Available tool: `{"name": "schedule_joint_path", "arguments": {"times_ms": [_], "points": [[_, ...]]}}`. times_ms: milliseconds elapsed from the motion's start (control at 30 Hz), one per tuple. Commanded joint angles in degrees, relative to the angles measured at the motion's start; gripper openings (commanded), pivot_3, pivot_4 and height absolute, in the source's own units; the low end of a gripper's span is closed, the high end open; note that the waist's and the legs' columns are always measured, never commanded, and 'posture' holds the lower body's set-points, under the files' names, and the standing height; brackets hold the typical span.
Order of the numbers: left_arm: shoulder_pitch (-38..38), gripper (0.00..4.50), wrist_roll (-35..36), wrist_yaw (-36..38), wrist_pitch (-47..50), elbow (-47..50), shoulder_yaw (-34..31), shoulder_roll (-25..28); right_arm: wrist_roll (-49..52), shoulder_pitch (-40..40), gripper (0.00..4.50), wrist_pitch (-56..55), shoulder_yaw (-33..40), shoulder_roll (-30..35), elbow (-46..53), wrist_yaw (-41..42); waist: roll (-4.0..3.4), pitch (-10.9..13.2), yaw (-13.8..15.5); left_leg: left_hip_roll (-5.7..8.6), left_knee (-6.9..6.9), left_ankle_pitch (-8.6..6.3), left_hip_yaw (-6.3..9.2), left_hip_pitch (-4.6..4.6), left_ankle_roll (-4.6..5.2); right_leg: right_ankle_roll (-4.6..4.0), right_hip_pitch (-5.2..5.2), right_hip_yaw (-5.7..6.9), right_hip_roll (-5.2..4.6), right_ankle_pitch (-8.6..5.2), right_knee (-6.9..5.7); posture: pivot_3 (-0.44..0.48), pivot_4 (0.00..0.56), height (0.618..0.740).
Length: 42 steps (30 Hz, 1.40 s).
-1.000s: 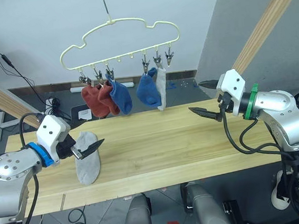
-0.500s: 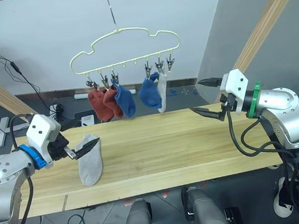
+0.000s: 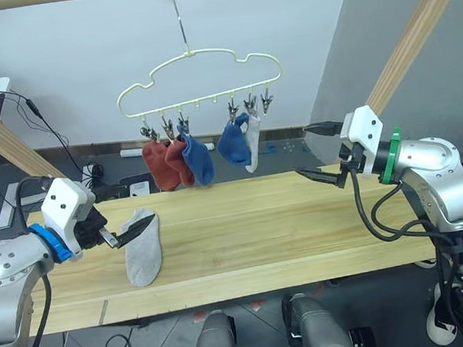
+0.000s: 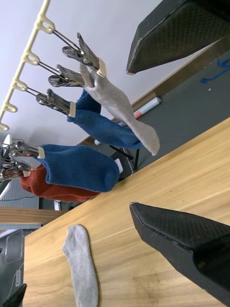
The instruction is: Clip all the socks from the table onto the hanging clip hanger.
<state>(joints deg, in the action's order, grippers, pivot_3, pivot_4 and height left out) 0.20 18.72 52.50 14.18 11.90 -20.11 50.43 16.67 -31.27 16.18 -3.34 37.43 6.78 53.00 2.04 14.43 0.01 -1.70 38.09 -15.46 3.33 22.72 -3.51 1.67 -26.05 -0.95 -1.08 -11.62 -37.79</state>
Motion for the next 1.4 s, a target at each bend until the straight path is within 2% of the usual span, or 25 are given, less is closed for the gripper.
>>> {"name": "schedule_joint_path", "arguments": {"times_ms": [33,300,533,1033,1400], "points": [[0.5,4.5,1.5,0.4,-0.4,2.0,-2.9,0.7,1.5,0.4,4.48,0.8,1.5,-0.4,3.0,-0.5,0.0,-0.1,0.0,0.0,0.0,0.0,0.0,-0.01,0.0,0.0,0.01,0.0,0.0,0.0,-0.02,0.113,0.147,0.74],[1.4,4.5,1.9,0.1,-0.2,2.0,-3.3,0.2,1.7,0.5,4.48,1.4,1.6,-0.8,3.3,-0.5,-0.01,-0.3,0.1,0.0,0.02,0.03,0.0,-0.23,0.04,-0.02,0.21,-0.01,0.01,0.01,-0.1,0.121,0.14,0.74],[1.1,4.5,1.8,0.0,-0.8,1.6,-2.8,0.1,2.0,1.1,4.48,1.5,1.5,-0.8,4.0,0.1,-0.01,-0.4,0.1,0.0,-0.01,0.02,0.0,-0.81,0.05,-0.03,0.73,-0.02,0.02,0.0,-0.05,0.119,0.139,0.74],[0.3,4.5,4.8,0.2,0.8,1.9,-3.4,-0.4,4.2,3.2,4.48,7.0,2.1,-1.8,7.1,-2.6,-0.01,-1.4,0.1,-0.01,0.0,0.04,0.0,-0.91,0.08,-0.02,0.78,-0.04,0.04,-0.01,-0.08,0.113,0.15,0.74],[0.7,4.5,5.1,-0.3,1.2,2.7,-2.8,-0.6,3.6,3.4,4.48,9.2,2.1,-3.8,9.5,-7.3,-0.03,-1.3,0.0,-0.02,0.0,0.05,0.01,-0.9,0.1,-0.02,0.77,-0.04,0.05,-0.03,-0.08,0.099,0.185,0.74]]}}
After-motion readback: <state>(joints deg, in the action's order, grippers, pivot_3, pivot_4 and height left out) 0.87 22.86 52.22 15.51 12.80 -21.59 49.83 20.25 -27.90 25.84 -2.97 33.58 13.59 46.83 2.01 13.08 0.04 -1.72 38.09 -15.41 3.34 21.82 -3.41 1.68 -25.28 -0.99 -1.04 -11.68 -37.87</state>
